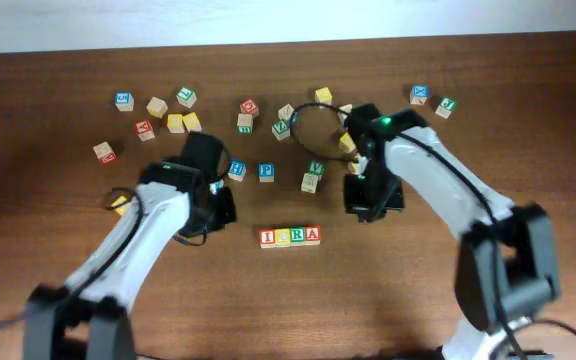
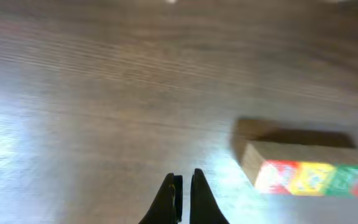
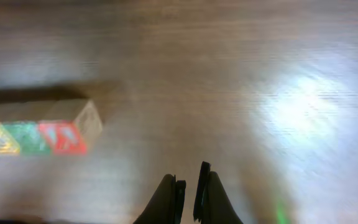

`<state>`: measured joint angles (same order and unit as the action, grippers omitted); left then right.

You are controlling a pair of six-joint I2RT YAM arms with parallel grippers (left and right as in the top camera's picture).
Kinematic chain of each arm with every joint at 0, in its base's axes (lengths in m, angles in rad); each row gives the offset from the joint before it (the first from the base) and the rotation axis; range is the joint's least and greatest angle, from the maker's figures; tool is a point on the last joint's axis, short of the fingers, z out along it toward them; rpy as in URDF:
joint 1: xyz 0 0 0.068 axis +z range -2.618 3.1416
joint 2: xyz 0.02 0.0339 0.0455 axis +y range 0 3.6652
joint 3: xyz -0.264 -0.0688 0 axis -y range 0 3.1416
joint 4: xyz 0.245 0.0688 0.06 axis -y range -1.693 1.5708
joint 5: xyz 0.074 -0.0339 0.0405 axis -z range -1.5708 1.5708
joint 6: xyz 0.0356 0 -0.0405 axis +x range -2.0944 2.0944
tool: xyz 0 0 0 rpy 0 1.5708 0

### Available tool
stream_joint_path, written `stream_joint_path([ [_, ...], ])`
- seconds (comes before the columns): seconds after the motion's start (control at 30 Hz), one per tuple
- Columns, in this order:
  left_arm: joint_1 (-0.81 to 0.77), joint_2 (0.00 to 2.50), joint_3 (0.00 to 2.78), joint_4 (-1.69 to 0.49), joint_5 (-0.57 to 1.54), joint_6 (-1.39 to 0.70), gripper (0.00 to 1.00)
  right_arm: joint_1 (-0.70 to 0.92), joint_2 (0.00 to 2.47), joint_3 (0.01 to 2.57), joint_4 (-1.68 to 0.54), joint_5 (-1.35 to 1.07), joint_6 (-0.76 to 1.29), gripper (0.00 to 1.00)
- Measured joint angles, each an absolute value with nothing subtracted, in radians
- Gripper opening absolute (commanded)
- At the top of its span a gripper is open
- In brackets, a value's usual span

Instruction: Spell out ICRA

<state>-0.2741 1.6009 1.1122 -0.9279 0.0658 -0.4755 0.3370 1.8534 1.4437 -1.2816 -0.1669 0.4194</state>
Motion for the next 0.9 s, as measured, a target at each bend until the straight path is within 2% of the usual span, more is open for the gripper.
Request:
stream_joint_path([
  [0.03,-0.273,1.551,1.122,-0.934,0.06,-0.475,0.1,0.337,1.797,1.444,-1.312,-0.152,0.418,0.04],
  [0.07,-0.273,1.489,1.129,-0.938,0.055,-0.476,0.28,0.337,1.708,1.446,-1.359,-0.134,0.418,0.05],
  [0.13,-0.273,1.378,1.138,-0.945,0.038,-0.475,0.95,0.34,1.557,1.453,-1.44,-0.102,0.419,0.16],
  [0.17,-0.273,1.332,1.14,-0.96,0.02,-0.473,0.99,0.345,1.486,1.454,-1.484,-0.082,0.419,0.27],
  [0.23,-0.273,1.251,1.141,-0.966,-0.009,-0.475,0.99,0.38,1.318,1.457,-1.542,-0.044,0.418,0.69],
  [0.27,-0.273,1.222,1.141,-0.967,-0.019,-0.477,0.99,0.399,1.255,1.457,-1.558,-0.037,0.418,0.75],
  [0.3,-0.273,1.206,1.141,-0.967,-0.024,-0.477,0.99,0.418,1.195,1.457,-1.571,-0.03,0.425,0.85],
  [0.33,-0.273,1.197,1.141,-0.967,-0.028,-0.478,0.99,0.432,1.134,1.457,-1.581,-0.025,0.435,1.0],
  [0.53,-0.273,1.195,1.141,-0.969,-0.035,-0.477,0.99,0.453,0.89,1.457,-1.59,-0.027,0.446,0.98],
  [0.9,-0.273,1.195,1.141,-0.969,-0.035,-0.478,0.99,0.453,0.885,1.456,-1.646,-0.042,0.446,0.98],
])
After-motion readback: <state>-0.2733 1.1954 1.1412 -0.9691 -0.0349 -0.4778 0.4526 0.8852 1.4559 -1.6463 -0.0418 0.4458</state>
